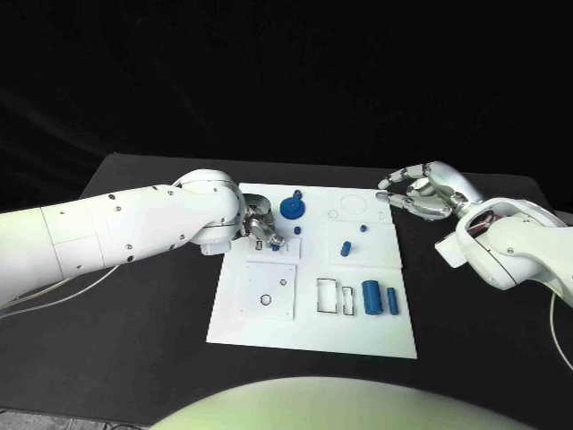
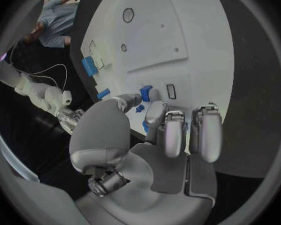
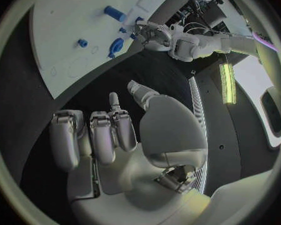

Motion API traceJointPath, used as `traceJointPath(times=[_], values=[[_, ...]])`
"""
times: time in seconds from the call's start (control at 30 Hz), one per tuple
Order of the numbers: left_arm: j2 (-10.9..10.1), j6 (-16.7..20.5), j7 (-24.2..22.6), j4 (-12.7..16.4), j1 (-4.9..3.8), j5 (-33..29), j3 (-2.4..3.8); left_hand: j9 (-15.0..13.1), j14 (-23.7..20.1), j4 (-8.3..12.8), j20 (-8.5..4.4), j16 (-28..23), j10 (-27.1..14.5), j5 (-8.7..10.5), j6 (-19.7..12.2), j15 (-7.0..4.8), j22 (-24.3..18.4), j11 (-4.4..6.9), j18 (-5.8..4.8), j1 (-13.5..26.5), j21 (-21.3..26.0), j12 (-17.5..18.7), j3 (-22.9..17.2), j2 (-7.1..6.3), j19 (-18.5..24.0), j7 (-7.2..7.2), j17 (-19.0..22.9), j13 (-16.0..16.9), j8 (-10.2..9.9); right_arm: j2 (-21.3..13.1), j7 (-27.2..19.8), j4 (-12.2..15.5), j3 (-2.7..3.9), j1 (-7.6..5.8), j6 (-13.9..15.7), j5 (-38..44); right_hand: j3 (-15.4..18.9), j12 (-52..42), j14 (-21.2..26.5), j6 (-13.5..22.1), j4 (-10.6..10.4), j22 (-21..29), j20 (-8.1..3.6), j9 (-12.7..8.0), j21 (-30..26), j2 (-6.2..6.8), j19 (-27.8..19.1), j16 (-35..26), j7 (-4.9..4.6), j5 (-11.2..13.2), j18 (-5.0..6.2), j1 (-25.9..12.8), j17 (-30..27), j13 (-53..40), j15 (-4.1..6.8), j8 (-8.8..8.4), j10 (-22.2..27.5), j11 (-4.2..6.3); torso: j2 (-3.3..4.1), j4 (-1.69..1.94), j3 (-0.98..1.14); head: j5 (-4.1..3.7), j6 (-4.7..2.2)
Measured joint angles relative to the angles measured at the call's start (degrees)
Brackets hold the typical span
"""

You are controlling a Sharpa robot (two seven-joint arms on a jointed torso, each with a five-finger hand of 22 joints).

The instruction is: Assemble the parts on the task board

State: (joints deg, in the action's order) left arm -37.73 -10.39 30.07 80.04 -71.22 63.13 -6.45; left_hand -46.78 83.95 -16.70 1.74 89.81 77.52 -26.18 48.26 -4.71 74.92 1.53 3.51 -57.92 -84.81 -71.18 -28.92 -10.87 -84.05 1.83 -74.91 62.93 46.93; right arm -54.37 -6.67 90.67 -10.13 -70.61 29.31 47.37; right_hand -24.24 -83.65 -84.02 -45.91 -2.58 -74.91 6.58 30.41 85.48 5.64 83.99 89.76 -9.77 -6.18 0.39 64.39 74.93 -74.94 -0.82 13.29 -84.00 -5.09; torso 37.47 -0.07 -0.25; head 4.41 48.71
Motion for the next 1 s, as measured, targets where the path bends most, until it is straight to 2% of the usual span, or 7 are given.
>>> traceJointPath(times=[0.27, 0.33, 0.5, 0.67, 0.93, 1.0], values=[[-0.5, 0.1, 0.0, 0.4, 0.02, -0.1, 0.01, -0.2, 0.0, -0.1, 0.00, 0.0, 0.0, 0.00, 0.2, 0.00, 0.0, 0.00, 0.00, 0.8, 0.0, -0.2, 1.3, 0.77, 0.0, 0.20, 0.0, 0.2, 0.0, 0.0, 0.0, 0.0, 0.00, 0.03, 0.0, 0.0, 0.4, 0.0, 0.0, 0.2, -0.4, 0.0, 0.00, 0.1, 0.0, 0.09, 0.0, 0.0, 0.21, 0.0, 0.00, -0.5, 0.0, 0.0, 0.00, 0.00, 0.0, 0.00, -0.01, 0.00, -0.01, -0.04, -0.21], [-0.8, 0.2, 0.0, 0.7, 0.04, -0.1, 0.11, -0.3, 0.0, 0.0, 0.00, 0.0, 0.0, 0.00, 0.2, 0.00, 0.0, 0.00, 0.00, 0.9, 0.0, -0.2, 1.4, 0.60, 0.0, 0.20, 0.0, 0.3, 0.0, 0.0, 0.0, -0.1, 0.00, 0.05, 0.0, -0.1, 0.4, 0.0, 0.0, 0.2, -0.4, 0.0, 0.00, 0.1, 0.0, 0.09, 0.0, 0.0, 0.21, 0.0, 0.00, -0.5, 0.0, 0.0, 0.00, 0.00, 0.0, 0.00, -0.01, 0.00, -0.01, -0.05, -0.24], [-1.5, 0.4, 0.0, 1.7, 0.03, -0.5, 0.90, -0.3, 0.0, 0.0, -0.21, 0.0, 0.0, 0.00, 0.2, 0.00, 0.0, 0.00, 0.01, 1.1, 0.0, -0.2, 2.3, 0.46, 0.2, 0.21, 0.0, 0.4, 0.0, 0.0, 0.0, -0.2, 0.00, 0.12, 0.0, -0.1, 0.6, 0.0, 0.0, 0.2, -0.6, 0.0, 0.00, 0.1, 0.0, 0.09, 0.0, 0.0, 0.21, 0.0, 0.00, -0.5, 0.0, 0.0, 0.00, 0.22, 0.0, 0.00, -0.04, 0.00, -0.03, -0.12, -0.29], [-2.1, 0.6, 0.0, 2.3, -0.24, -1.2, 2.14, -0.4, 0.0, -0.1, -0.21, 0.0, 0.0, 0.00, -0.7, 0.00, 0.0, 0.00, 0.01, 1.5, 0.0, -0.2, 3.0, 0.46, 0.2, 0.61, 0.0, 0.2, -0.4, 0.1, 0.0, -0.5, 0.00, 0.22, 0.0, -0.1, 0.6, 0.0, 0.0, 0.2, -0.6, 0.0, 0.00, 0.0, 0.0, 0.09, 0.0, 0.0, 0.21, 0.0, 0.00, -0.5, 0.0, 0.0, 0.00, 0.22, 0.0, 0.00, -0.07, -0.03, -0.03, -0.13, -0.49], [-3.1, 0.5, 0.0, 2.4, -1.49, -3.3, 3.78, 0.8, 0.0, -0.1, -0.21, 0.0, -0.5, 0.00, -2.5, 0.00, 0.0, -0.52, 0.01, 1.8, 0.0, -0.5, 4.3, 0.69, 0.2, 1.66, 0.0, 0.3, -3.2, 0.2, 0.0, -1.1, 0.00, 0.29, 0.0, -0.2, 0.6, 0.0, 0.0, 0.2, -0.6, 0.0, 0.00, 0.1, 0.0, 0.32, 0.0, 0.0, 0.21, 0.0, 0.00, -0.7, 0.0, 0.0, 0.00, 0.21, 0.0, 0.00, -0.05, -0.02, -0.01, -0.01, -0.84], [-3.3, 0.2, 0.0, 2.0, -1.90, -3.9, 4.10, 1.7, 0.1, 0.1, -0.08, 0.0, -2.0, 0.00, -3.0, 0.57, 0.0, -1.13, 0.01, 1.8, 0.8, 0.6, 4.8, 0.69, 0.4, 2.14, 0.0, -1.4, -4.5, 0.2, 0.0, -1.2, 0.00, 0.29, 0.0, -0.3, 0.6, 0.0, 0.0, 0.2, -0.6, 0.0, 0.00, 0.1, 0.0, 0.32, 0.0, 0.0, 0.21, 0.0, 0.00, -0.7, 0.0, 0.0, 0.00, 0.21, 0.0, 0.00, -0.05, -0.01, -0.01, -0.01, -0.98]])
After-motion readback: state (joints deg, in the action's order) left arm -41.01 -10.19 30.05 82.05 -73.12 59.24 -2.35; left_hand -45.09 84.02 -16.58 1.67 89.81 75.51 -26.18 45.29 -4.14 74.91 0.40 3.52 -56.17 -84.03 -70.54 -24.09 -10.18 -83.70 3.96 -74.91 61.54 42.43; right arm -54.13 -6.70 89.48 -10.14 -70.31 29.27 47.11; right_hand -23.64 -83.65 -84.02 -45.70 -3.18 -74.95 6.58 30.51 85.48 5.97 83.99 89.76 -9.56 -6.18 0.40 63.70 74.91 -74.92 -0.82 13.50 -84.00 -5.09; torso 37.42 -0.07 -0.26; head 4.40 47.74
